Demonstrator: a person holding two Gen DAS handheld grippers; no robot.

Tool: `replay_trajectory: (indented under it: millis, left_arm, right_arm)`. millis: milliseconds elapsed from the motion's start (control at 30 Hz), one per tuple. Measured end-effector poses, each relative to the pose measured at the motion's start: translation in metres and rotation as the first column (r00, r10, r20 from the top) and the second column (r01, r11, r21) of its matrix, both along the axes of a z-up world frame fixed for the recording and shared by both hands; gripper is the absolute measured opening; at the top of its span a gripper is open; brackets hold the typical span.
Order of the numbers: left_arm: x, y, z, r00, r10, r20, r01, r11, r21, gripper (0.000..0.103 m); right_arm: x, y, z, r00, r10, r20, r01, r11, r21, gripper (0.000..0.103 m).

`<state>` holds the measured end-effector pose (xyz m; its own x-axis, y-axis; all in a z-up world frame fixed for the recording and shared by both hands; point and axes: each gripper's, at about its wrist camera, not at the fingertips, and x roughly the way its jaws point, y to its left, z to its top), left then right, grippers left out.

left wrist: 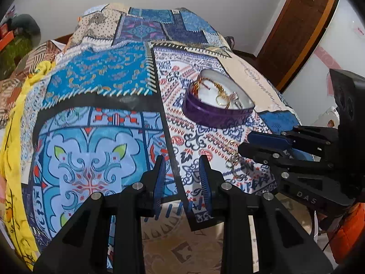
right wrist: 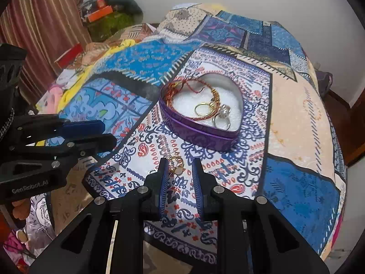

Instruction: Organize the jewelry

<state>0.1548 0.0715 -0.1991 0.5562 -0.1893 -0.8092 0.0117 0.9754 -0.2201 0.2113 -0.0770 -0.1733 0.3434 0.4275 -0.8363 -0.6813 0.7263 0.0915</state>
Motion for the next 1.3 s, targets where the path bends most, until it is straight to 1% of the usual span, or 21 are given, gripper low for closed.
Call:
replay_trajectory:
  millis: [133, 300, 400, 433, 467, 567, 767, 1033, 1133, 1300]
  left_arm:
    - [-0.002, 0.001, -0.008, 1.0, -0.004, -0.019, 0.004, 1.0, -0.02, 0.029]
    - [-0.003, -0.003, -0.015, 1.0, -0.005, -0.03, 0.004, 1.0, -0.03, 0.029]
    - [-0.004, -0.007, -0.016, 0.999, -0.011, -0.032, 0.009, 0.999, -0.044, 0.029]
    - [-0.004, -0.009, -0.015, 0.999, -0.014, -0.029, 0.013, 0.999, -0.047, 0.029]
    - [-0.004, -0.011, -0.014, 0.999, -0.017, -0.028, 0.016, 0.999, -0.048, 0.029]
    - [-0.004, -0.017, -0.009, 0.999, -0.035, -0.017, 0.034, 0.998, -0.046, 0.029]
    - [-0.001, -0.034, -0.003, 0.997, -0.081, -0.005, 0.081, 0.996, -0.03, 0.029]
    - [-0.002, -0.055, -0.005, 0.99, -0.139, -0.018, 0.138, 0.99, -0.026, 0.029]
    - [-0.003, -0.062, -0.007, 0.987, -0.158, -0.034, 0.157, 0.987, -0.038, 0.029]
    - [-0.001, -0.068, -0.011, 0.985, -0.168, -0.039, 0.166, 0.985, -0.04, 0.029]
  right_arm:
    - [0.002, -0.001, -0.005, 1.0, 0.0, -0.011, 0.0, 1.0, -0.002, 0.019]
    - [0.003, -0.003, -0.007, 0.999, 0.02, -0.046, -0.018, 0.999, 0.042, 0.019]
    - [0.002, -0.002, -0.009, 0.999, 0.022, -0.042, -0.02, 0.999, 0.04, 0.018]
    - [0.001, -0.002, -0.009, 0.999, 0.022, -0.033, -0.021, 0.999, 0.035, 0.017]
    - [0.0, -0.001, -0.009, 0.999, 0.021, -0.025, -0.02, 0.999, 0.028, 0.01]
    - [0.0, -0.004, -0.008, 0.999, 0.022, -0.023, -0.021, 0.999, 0.034, 0.009]
    - [-0.002, -0.018, -0.001, 1.0, -0.011, -0.004, 0.011, 0.998, 0.059, 0.009]
    - [0.001, -0.046, 0.007, 0.997, -0.074, -0.003, 0.074, 0.991, 0.11, 0.009]
    - [0.001, -0.053, 0.007, 0.996, -0.091, -0.006, 0.091, 0.989, 0.12, 0.009]
    - [0.0, -0.059, 0.006, 0.994, -0.107, -0.011, 0.107, 0.986, 0.131, 0.009]
